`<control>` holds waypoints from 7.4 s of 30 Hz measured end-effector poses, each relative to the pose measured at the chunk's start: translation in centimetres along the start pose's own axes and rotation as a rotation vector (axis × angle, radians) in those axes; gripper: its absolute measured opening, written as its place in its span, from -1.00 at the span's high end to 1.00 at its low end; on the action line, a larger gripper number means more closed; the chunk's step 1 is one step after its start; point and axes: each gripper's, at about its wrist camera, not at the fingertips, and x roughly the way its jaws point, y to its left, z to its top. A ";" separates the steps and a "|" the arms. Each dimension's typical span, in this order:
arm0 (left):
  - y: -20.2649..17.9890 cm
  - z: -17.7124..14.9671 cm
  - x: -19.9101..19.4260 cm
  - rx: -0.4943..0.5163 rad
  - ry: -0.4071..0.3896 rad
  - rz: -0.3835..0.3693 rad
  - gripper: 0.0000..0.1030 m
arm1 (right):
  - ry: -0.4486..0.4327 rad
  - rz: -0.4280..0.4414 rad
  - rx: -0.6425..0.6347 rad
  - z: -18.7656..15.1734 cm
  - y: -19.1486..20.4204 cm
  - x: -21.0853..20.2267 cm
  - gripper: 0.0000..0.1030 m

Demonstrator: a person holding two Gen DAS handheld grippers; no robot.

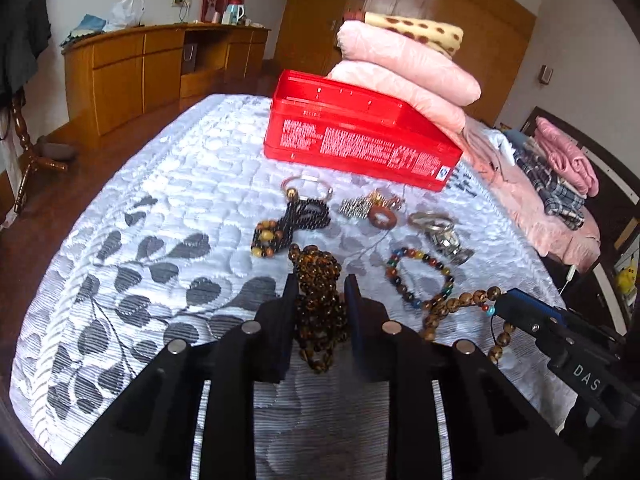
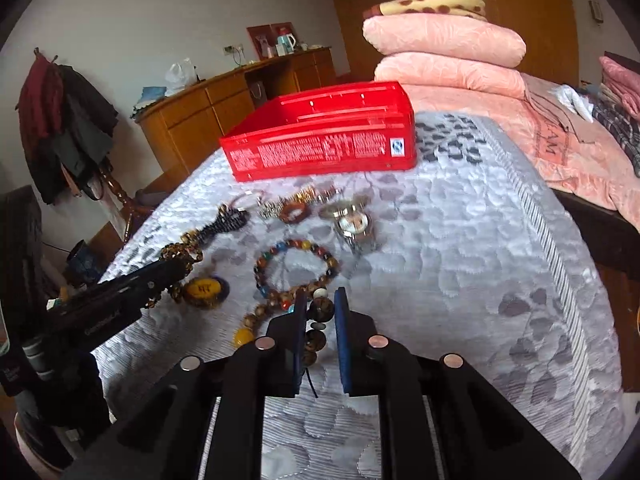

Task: Organize jewelry
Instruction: 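Carry both bead strands into the red tin and open both tools, then grasp black bead necklace with left tool while right tool grasps multicolour bracelet, then lower both held pieces into the red tin and open both tools, then grasp the gold bangle with left tool while right tool grasps the watch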

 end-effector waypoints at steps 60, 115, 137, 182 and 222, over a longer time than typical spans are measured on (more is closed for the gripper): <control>2.2 9.1 0.9 0.075 -0.166 0.107 -0.61 | -0.129 -0.027 0.014 8.5 -3.7 3.8 0.07; 0.9 3.1 6.1 0.076 0.154 0.123 0.54 | 0.123 -0.030 0.001 2.0 -0.1 6.7 0.24; 0.2 2.3 4.4 0.057 0.122 0.092 0.64 | 0.084 -0.043 -0.013 2.2 0.6 4.5 0.85; -2.8 20.1 13.3 0.090 -0.030 0.069 0.30 | -0.104 -0.094 -0.044 20.5 -3.8 11.3 0.52; 1.8 7.3 4.7 0.114 -0.059 0.193 -0.89 | 0.041 -0.102 -0.117 7.0 -0.4 7.9 -0.88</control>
